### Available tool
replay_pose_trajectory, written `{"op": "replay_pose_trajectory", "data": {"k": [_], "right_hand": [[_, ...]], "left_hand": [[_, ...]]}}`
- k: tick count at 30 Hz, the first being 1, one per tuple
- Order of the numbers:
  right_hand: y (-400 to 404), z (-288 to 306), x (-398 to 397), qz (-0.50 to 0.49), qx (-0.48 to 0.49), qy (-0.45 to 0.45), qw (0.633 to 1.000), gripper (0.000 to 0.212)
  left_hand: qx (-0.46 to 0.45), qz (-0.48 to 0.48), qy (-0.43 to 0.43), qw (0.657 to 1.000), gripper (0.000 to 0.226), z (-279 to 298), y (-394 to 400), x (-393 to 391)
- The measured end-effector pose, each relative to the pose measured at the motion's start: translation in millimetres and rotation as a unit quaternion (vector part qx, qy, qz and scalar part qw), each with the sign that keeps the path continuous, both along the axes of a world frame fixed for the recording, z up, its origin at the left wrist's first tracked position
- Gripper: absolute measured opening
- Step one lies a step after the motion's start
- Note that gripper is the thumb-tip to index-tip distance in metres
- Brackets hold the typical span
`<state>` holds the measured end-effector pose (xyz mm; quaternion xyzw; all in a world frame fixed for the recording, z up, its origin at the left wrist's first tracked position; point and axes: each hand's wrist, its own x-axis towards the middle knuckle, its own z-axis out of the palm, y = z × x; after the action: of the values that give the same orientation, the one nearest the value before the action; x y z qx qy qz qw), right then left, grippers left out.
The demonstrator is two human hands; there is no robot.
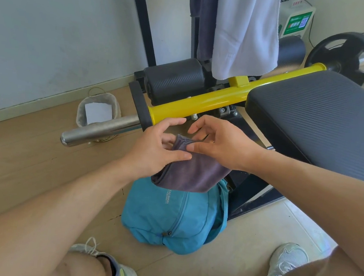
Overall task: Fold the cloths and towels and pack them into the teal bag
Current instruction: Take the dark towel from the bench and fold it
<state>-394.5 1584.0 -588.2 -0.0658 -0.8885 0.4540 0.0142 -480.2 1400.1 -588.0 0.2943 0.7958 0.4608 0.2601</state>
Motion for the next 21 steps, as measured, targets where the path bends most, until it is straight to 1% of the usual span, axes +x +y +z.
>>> {"op": "replay_pose_trajectory", "data": {"k": [3, 5, 7, 8, 11, 14, 15, 17, 18, 19, 21], "right_hand": [[3, 5, 1, 0.018, 0.005, -0.035, 0.999, 0.040], [9, 7, 3, 0.058, 0.052, -0.092, 0.993, 0.050], [16, 6, 5, 0.088, 0.125, -0.140, 0.978, 0.048], [18, 5, 6, 0.092, 0.144, -0.152, 0.973, 0.044], [23, 5, 6, 0.073, 0.151, -0.155, 0.974, 0.035], [24, 9, 6, 0.073, 0.144, -0.145, 0.976, 0.035], [24, 10, 7, 0.078, 0.141, -0.143, 0.976, 0.036], [22, 10, 6, 0.088, 0.138, -0.140, 0.976, 0.038], [22, 9, 6, 0.094, 0.138, -0.141, 0.976, 0.038], [22, 9, 6, 0.102, 0.137, -0.145, 0.975, 0.039], [23, 8, 7, 0.118, 0.136, -0.163, 0.970, 0.041]], "left_hand": [[0.024, 0.026, -0.025, 0.999, 0.069, -2, 0, -3], [0.037, 0.040, -0.043, 0.998, 0.058, -3, 0, -5], [0.035, 0.041, -0.052, 0.997, 0.050, -4, -1, -7], [0.028, 0.038, -0.053, 0.998, 0.047, -5, -1, -8], [0.022, 0.031, -0.065, 0.997, 0.043, -6, -1, -10], [0.030, 0.032, -0.083, 0.996, 0.049, -3, -2, -9], [0.022, 0.021, -0.072, 0.997, 0.055, -4, -2, -10], [-0.018, -0.004, -0.015, 1.000, 0.065, -5, -4, -9], [-0.031, -0.005, 0.008, 0.999, 0.061, -5, -4, -9], [-0.030, 0.001, 0.017, 0.999, 0.053, -5, -4, -9], [-0.008, 0.016, 0.000, 1.000, 0.035, -3, -3, -9]]}}
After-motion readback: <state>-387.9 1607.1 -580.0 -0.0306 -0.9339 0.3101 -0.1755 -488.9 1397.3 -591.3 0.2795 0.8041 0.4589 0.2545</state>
